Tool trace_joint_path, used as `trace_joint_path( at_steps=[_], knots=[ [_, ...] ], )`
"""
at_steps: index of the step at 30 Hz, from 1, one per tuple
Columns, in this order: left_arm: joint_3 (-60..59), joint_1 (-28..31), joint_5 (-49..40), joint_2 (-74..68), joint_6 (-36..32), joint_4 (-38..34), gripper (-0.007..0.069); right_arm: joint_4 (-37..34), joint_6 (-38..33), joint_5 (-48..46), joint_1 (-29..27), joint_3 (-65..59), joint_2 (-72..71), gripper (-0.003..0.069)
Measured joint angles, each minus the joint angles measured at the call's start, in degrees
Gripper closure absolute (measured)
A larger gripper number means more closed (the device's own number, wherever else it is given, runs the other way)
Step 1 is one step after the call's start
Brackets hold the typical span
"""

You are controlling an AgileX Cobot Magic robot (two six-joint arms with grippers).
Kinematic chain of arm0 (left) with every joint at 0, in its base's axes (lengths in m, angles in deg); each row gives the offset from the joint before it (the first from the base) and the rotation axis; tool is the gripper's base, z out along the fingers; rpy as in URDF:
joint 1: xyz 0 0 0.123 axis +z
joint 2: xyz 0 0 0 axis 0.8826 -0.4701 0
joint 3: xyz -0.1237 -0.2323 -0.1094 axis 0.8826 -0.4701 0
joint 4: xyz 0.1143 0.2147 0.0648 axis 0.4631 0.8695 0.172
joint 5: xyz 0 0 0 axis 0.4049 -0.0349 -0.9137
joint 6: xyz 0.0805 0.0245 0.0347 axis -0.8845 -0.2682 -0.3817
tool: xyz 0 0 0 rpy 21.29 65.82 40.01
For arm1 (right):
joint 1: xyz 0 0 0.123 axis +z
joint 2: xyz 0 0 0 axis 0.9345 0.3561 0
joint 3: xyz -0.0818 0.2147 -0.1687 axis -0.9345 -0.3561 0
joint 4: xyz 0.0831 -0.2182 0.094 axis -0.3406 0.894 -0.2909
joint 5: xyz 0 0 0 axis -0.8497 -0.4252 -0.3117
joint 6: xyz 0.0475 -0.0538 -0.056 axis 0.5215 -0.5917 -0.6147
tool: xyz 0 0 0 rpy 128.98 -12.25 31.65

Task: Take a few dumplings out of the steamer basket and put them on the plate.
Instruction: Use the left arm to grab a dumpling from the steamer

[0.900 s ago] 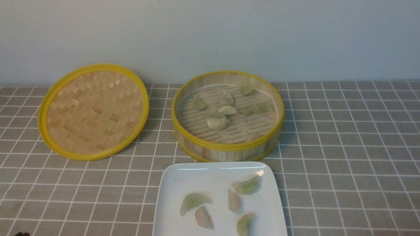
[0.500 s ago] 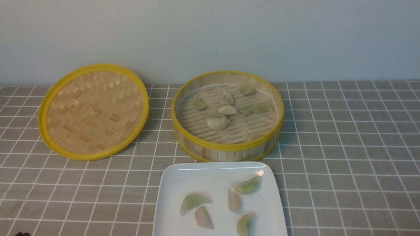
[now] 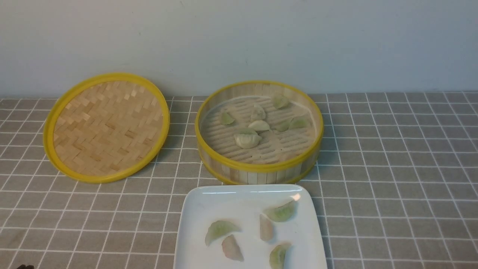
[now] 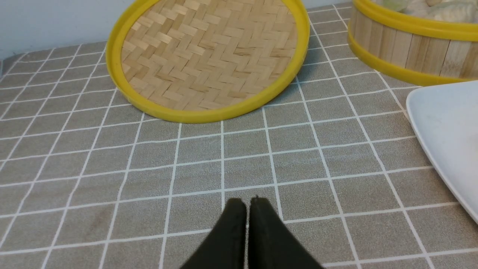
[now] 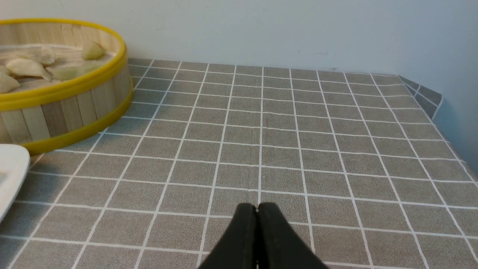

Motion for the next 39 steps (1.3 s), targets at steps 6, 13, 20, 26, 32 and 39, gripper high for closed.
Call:
trace_joint_path(
  at_steps=[6,13,20,26,32,39],
  knots=[
    [0.0,0.0,0.0,0.0,0.0,0.0,0.0629,0.0,0.0,0.0,0.0,0.0,0.0,0.0673],
    [0.0,0.0,-0.04,0.0,0.0,0.0,0.0629,0.0,0.0,0.0,0.0,0.0,0.0,0.0673],
    [0.0,0.0,-0.04,0.0,0.0,0.0,0.0629,0.04,0.18,0.0,0.0,0.0,0.0,0.0673],
    [0.0,0.0,-0.04,0.0,0.0,0.0,0.0629,0.04,0.18,0.0,0.0,0.0,0.0,0.0673],
    [0.0,0.0,1.03,0.0,0.22,0.14,0.0629,-6.11,1.78,2.18,0.0,-0.29,0.0,0.0673],
    [0.0,0.0,8.24,0.0,9.56,-18.51,0.0629,-37.19,13.98,7.07,0.0,-0.5,0.0,0.0673]
  ],
)
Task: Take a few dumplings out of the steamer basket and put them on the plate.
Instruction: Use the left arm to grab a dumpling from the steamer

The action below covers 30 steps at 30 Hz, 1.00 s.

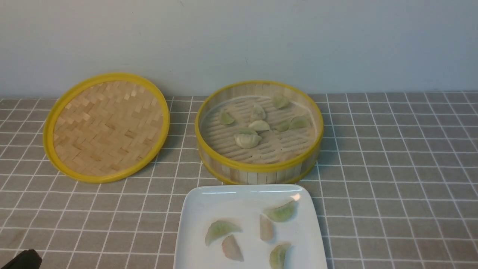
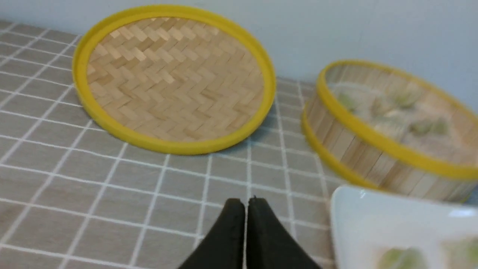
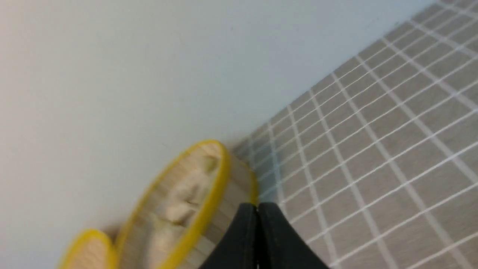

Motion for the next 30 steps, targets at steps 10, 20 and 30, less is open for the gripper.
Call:
trace_joint_path(
  at_steps=[10,20,30],
  knots=[
    [0.0,0.0,16.61,0.0,1.77,-24.91,0.0629,-17.86,1.45,5.99,0.0,0.0,0.0,0.0673],
    [15.43,0.0,3.04,-9.69,-10.48,-25.09,0.0629,-14.86,-11.09,-1.0,0.0,8.19,1.2,0.0673],
    [43.48,0.0,-33.05,-52.36,-27.11,-22.76,0.0629,3.09,-22.85,-32.34,0.0,43.69,35.09,0.0673]
  ],
)
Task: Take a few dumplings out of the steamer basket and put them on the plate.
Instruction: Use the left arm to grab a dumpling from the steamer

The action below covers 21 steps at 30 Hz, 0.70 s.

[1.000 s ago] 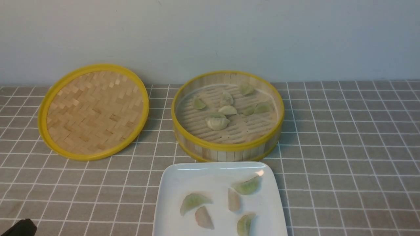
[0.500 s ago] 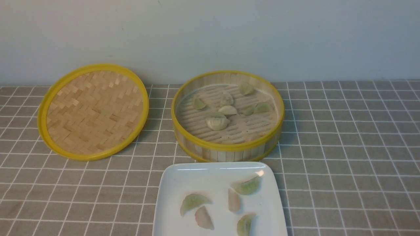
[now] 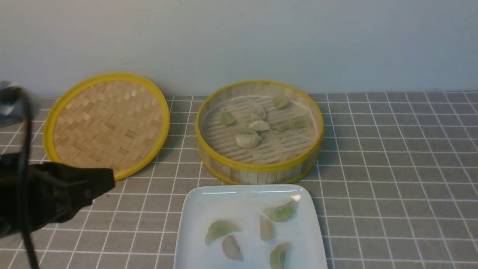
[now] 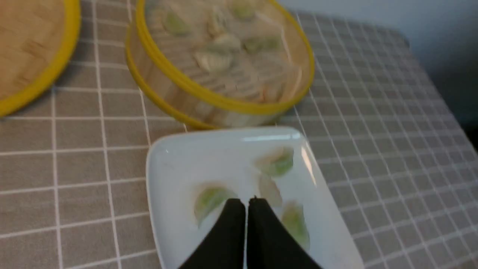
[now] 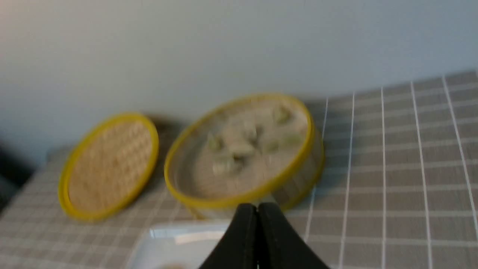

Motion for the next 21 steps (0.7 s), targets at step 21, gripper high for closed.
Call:
trace_joint_path(
  at_steps=[21],
  knots=[
    [47.66,-19.88,-8.76,-53.85,3.16,26.08,0.0628,11.98,-0.34,-23.9,0.0,15.86,23.56,0.0673]
  ],
)
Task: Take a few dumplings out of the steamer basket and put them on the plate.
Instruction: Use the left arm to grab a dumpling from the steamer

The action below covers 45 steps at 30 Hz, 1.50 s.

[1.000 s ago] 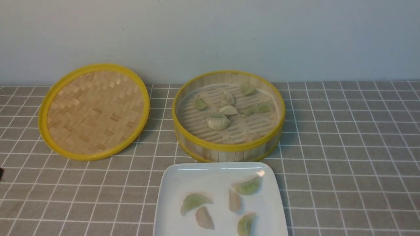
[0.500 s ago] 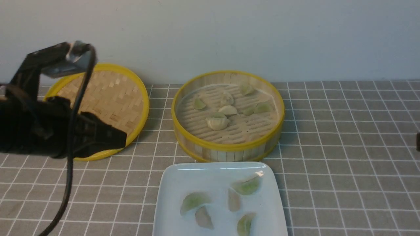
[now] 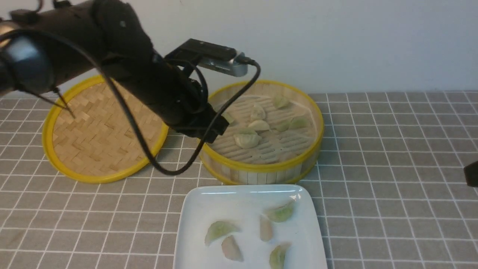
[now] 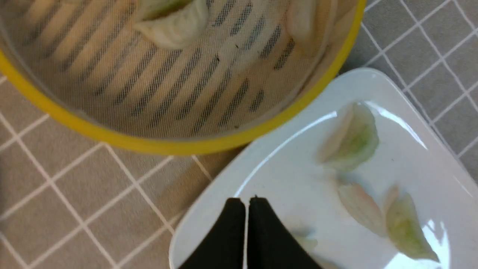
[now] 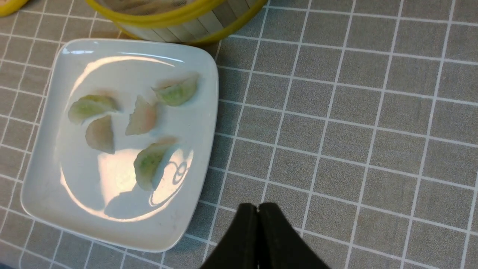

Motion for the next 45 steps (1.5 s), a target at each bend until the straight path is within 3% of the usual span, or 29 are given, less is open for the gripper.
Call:
trace_joint_path(
  at_steps=[6,10,11,13,14,17,20,26,30,35,36,45],
  knots=[
    [9.07,-2.24,1.49,-8.9,-0.74,4.81,0.0557,-0.16,0.0,0.0,0.0,0.0,0.0,0.0673],
    [12.49,-3.0,6.76,-14.29,-0.48,5.5,0.0372,-0.21,0.0,0.0,0.0,0.0,0.0,0.0673],
    [12.61,-3.07,7.36,-14.7,-0.48,5.49,0.0362,-0.21,0.0,0.0,0.0,0.0,0.0,0.0673],
    [13.04,-3.44,11.48,-17.29,-0.48,5.43,0.0224,-0.21,0.0,0.0,0.0,0.0,0.0,0.0673],
    [13.04,-3.44,11.86,-17.5,-0.48,5.43,0.0214,-0.21,0.0,0.0,0.0,0.0,0.0,0.0673],
    [13.11,-3.55,17.51,-21.04,-0.48,5.43,0.0084,-0.21,0.0,0.0,0.0,0.0,0.0,0.0673],
    [13.11,-3.55,20.29,-23.32,-0.94,5.43,0.0039,-0.21,0.0,0.0,0.0,0.0,0.0,0.0673],
    [13.22,-3.84,23.37,-25.21,-2.58,5.22,0.0033,-0.21,0.0,0.0,0.0,0.0,0.0,0.0673],
    [13.49,-4.31,24.37,-25.84,-3.23,5.01,0.0083,-0.21,0.0,0.0,0.0,0.0,0.0,0.0673],
    [13.62,-5.47,23.3,-25.76,-3.27,5.4,0.0344,-0.21,0.0,0.0,0.0,0.0,0.0,0.0673],
    [13.62,-5.69,22.9,-25.58,-3.35,6.12,0.0362,-0.21,0.0,0.0,0.0,0.0,0.0,0.0673],
    [13.22,-6.28,12.29,-17.85,-2.49,8.52,0.0362,-0.21,0.0,0.0,0.0,0.0,0.0,0.0673]
  ],
)
